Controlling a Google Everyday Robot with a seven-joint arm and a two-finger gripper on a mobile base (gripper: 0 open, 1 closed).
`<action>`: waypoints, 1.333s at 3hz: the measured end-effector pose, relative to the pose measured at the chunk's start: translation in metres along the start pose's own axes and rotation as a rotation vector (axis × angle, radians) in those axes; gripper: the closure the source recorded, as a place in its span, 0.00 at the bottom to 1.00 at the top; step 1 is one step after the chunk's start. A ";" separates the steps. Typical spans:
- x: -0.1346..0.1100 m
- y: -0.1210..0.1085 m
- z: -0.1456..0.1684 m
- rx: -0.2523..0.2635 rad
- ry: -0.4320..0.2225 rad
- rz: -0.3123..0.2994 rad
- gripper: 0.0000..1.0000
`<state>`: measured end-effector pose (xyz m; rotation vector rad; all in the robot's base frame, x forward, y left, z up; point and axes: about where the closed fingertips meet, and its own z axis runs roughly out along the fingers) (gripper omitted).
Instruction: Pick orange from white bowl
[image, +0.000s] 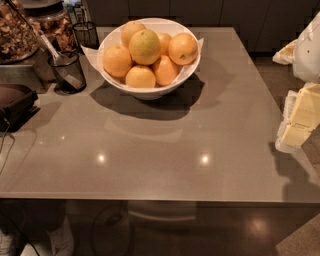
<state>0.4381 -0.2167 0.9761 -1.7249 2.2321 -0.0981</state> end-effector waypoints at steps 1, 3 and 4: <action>0.000 0.000 0.000 0.000 0.000 0.000 0.00; -0.028 -0.039 0.010 -0.016 -0.024 0.107 0.00; -0.059 -0.074 0.016 -0.044 -0.019 0.123 0.00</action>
Offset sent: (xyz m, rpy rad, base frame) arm 0.0235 0.0091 0.0024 0.0388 -0.0019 -0.0800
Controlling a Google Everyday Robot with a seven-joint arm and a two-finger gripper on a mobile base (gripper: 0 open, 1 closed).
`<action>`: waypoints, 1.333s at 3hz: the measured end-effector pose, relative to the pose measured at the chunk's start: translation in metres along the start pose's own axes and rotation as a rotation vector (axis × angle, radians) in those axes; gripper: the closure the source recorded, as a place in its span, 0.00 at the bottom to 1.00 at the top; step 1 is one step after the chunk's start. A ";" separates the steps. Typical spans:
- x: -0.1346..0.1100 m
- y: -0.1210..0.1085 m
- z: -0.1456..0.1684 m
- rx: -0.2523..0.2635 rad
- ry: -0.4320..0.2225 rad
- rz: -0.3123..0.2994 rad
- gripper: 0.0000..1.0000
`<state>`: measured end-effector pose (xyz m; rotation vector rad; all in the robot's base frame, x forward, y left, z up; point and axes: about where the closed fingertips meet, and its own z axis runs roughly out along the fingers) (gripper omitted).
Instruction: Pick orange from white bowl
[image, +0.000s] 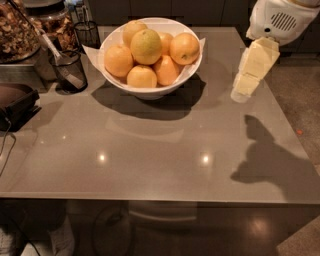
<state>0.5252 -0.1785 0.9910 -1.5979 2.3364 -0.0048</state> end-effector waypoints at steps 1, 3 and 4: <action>-0.012 -0.006 -0.008 0.027 -0.031 -0.013 0.00; -0.043 -0.024 -0.005 0.037 -0.118 -0.019 0.00; -0.080 -0.042 -0.002 0.028 -0.177 -0.050 0.00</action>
Offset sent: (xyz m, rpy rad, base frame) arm 0.0076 0.0095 0.0121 0.0142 -0.0307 0.0151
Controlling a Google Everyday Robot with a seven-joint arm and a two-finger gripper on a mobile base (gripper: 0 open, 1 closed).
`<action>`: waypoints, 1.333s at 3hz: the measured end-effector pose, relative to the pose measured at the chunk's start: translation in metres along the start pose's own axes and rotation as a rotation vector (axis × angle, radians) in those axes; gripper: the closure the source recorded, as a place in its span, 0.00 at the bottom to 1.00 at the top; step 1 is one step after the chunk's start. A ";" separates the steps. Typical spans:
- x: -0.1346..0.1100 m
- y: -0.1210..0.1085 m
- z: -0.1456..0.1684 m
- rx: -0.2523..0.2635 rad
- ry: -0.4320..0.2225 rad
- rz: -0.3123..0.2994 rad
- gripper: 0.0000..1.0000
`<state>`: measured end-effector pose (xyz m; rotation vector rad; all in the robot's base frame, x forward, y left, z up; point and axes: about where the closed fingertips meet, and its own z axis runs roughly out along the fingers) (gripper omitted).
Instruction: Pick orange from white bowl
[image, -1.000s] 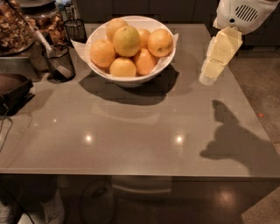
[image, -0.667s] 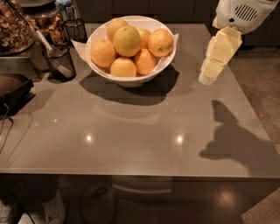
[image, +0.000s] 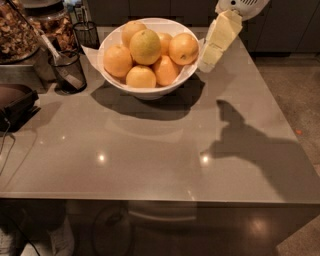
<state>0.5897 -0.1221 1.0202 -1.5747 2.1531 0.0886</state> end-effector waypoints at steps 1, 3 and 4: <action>-0.027 -0.008 0.015 -0.022 -0.019 -0.036 0.00; -0.052 -0.024 0.035 -0.027 -0.067 -0.033 0.00; -0.097 -0.051 0.078 -0.040 -0.030 -0.092 0.00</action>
Offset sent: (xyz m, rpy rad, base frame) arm 0.0160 0.0223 -0.0004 0.0088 0.0019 0.0382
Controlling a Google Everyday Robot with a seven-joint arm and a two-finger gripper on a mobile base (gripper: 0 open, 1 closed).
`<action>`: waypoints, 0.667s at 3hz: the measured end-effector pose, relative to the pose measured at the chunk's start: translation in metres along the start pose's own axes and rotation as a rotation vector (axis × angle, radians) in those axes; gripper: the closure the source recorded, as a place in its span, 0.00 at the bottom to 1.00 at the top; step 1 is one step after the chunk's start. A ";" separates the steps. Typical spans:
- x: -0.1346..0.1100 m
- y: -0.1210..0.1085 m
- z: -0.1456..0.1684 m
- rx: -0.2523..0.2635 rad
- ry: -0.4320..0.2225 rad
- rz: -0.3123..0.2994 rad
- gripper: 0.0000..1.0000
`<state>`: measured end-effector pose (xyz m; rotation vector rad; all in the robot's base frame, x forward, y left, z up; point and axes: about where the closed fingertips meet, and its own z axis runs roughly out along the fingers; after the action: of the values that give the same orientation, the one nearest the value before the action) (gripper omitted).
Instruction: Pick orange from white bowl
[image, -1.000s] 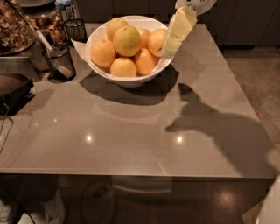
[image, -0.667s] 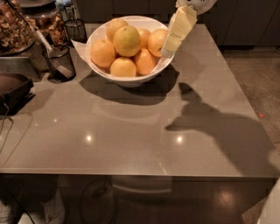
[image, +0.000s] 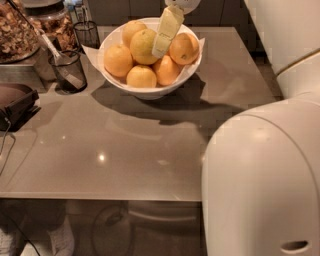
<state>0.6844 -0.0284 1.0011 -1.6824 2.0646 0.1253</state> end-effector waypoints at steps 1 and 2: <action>-0.005 -0.005 0.002 0.017 -0.020 0.000 0.00; -0.019 -0.009 0.009 0.013 -0.064 -0.012 0.00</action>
Offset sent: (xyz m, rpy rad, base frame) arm 0.0168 0.0241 0.0094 0.0838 -0.0189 0.0481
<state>0.6987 -0.0099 1.0029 -1.6611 2.0039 0.1591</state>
